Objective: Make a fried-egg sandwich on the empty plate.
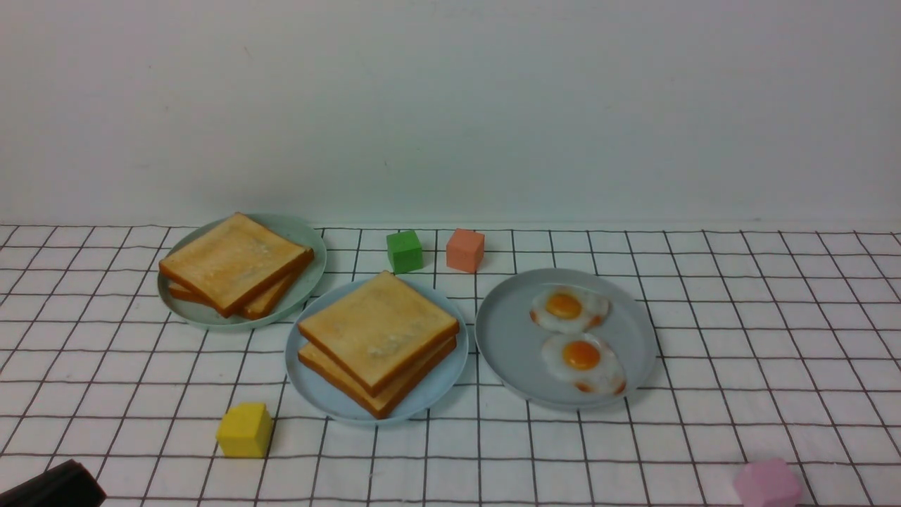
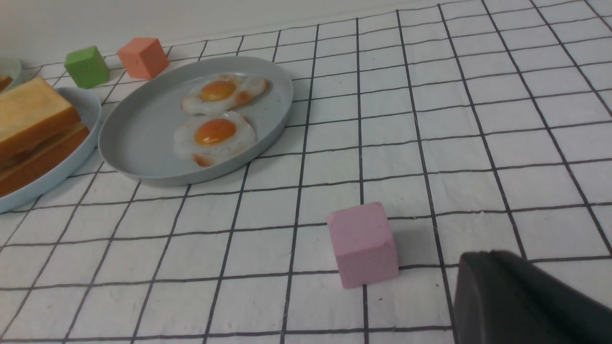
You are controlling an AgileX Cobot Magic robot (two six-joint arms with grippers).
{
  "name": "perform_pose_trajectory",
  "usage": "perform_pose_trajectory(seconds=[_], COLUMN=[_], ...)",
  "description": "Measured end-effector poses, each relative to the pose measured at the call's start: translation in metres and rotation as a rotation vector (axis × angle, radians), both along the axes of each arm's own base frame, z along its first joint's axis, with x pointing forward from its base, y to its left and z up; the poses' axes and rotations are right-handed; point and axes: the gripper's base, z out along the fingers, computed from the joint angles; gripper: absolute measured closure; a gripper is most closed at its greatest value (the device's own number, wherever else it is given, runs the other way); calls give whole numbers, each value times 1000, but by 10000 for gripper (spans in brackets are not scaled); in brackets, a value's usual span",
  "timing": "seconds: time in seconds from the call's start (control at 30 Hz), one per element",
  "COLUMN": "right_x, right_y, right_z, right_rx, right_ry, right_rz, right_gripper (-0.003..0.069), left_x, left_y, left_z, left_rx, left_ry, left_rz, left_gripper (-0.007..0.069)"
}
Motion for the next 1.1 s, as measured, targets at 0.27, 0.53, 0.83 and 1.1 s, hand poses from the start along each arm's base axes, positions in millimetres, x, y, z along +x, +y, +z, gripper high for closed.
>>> perform_pose_trajectory(seconds=[0.27, 0.53, 0.83, 1.1], right_x=[0, 0, 0, 0], right_y=[0, 0, 0, 0], right_z=[0, 0, 0, 0], right_rx=[0, 0, 0, 1], right_ry=[-1, -1, -1, -1], right_rz=[0, 0, 0, 0], right_gripper=[638, 631, 631, 628], left_x=[0, 0, 2, 9], left_y=[0, 0, 7, 25], left_z=[0, 0, -1, -55], left_rx=[1, 1, 34, 126], left_ry=[2, 2, -20, 276], left_rz=[-1, -1, 146, 502], left_gripper=[608, 608, 614, 638])
